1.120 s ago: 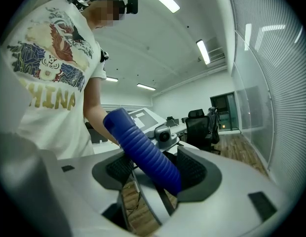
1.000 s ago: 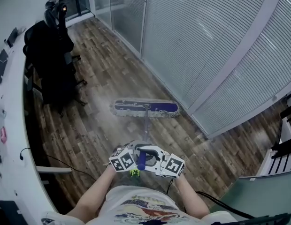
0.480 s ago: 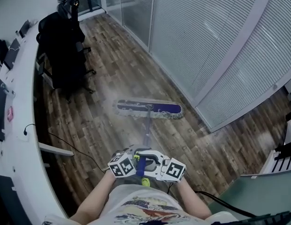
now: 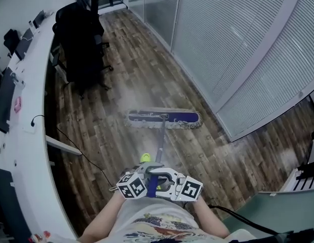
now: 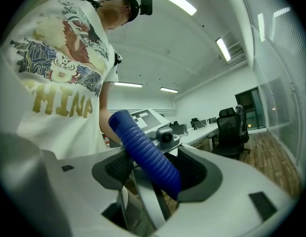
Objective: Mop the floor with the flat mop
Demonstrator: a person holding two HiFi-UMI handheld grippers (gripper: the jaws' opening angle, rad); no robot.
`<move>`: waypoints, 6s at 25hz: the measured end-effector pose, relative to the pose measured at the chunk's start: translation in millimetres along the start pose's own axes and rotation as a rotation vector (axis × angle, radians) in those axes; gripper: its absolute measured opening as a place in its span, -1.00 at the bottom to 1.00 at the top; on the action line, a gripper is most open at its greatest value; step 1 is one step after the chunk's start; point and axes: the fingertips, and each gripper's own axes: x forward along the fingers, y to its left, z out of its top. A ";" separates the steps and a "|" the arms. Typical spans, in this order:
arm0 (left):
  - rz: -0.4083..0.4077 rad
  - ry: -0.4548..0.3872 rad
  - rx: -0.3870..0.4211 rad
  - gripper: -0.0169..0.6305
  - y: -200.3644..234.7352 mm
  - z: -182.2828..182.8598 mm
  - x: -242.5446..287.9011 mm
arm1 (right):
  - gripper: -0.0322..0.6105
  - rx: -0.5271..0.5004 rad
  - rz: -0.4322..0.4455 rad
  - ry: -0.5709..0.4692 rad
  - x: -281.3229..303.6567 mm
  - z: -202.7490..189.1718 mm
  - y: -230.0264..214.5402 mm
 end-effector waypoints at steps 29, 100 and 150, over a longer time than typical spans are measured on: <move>0.025 -0.025 -0.005 -0.28 260.6 -16.2 -7.8 | -0.10 0.011 0.040 -0.037 51.9 35.1 -253.2; 0.184 0.031 -0.113 -0.30 122.0 -11.7 -11.2 | -0.10 -0.003 0.201 -0.039 19.7 16.1 -102.4; 0.266 -0.039 -0.133 -0.37 690.5 14.7 25.9 | -0.10 0.056 0.277 -0.065 47.8 90.6 -661.5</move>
